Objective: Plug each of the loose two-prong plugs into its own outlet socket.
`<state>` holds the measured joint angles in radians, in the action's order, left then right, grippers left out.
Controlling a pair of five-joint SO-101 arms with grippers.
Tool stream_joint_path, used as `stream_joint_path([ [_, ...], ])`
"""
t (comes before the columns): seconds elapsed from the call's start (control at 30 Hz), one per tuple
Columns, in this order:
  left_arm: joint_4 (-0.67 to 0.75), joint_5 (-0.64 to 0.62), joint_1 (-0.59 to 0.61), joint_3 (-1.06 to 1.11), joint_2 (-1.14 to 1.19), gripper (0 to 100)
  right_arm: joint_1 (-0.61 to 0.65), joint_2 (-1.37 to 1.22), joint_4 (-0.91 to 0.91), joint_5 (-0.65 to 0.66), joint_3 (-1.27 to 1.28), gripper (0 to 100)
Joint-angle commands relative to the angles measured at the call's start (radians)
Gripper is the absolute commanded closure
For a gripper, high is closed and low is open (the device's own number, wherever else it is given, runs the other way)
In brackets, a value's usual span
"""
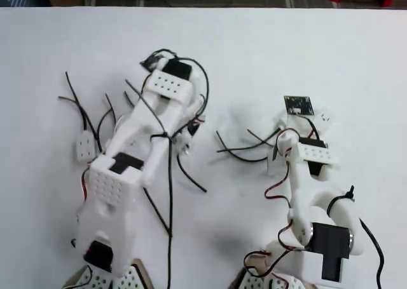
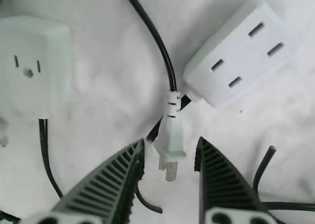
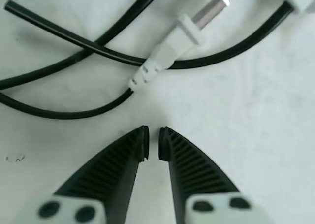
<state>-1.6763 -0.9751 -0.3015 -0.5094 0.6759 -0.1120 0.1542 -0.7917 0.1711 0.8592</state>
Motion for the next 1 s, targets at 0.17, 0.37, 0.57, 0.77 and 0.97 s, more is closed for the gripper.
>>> stream_joint_path([
  [0.17, 0.104, 0.005, 0.087, 0.025, 0.042, 82, 0.015, 0.038, 0.007, -0.002, 0.002, 95.0],
  [0.37, 0.048, 0.135, 0.041, -0.003, 0.054, 82, 0.015, 0.038, 0.008, -0.002, 0.002, 95.0],
  [0.57, -0.109, 0.14, -0.005, -0.146, 0.053, 82, 0.015, 0.038, 0.01, -0.002, 0.002, 95.0],
  [0.77, -0.107, 0.14, -0.01, -0.135, 0.064, 82, 0.015, 0.036, 0.01, -0.002, 0.002, 95.0],
  [0.97, -0.069, 0.143, -0.01, -0.075, 0.064, 82, 0.015, 0.036, 0.01, -0.002, 0.002, 95.0],
])
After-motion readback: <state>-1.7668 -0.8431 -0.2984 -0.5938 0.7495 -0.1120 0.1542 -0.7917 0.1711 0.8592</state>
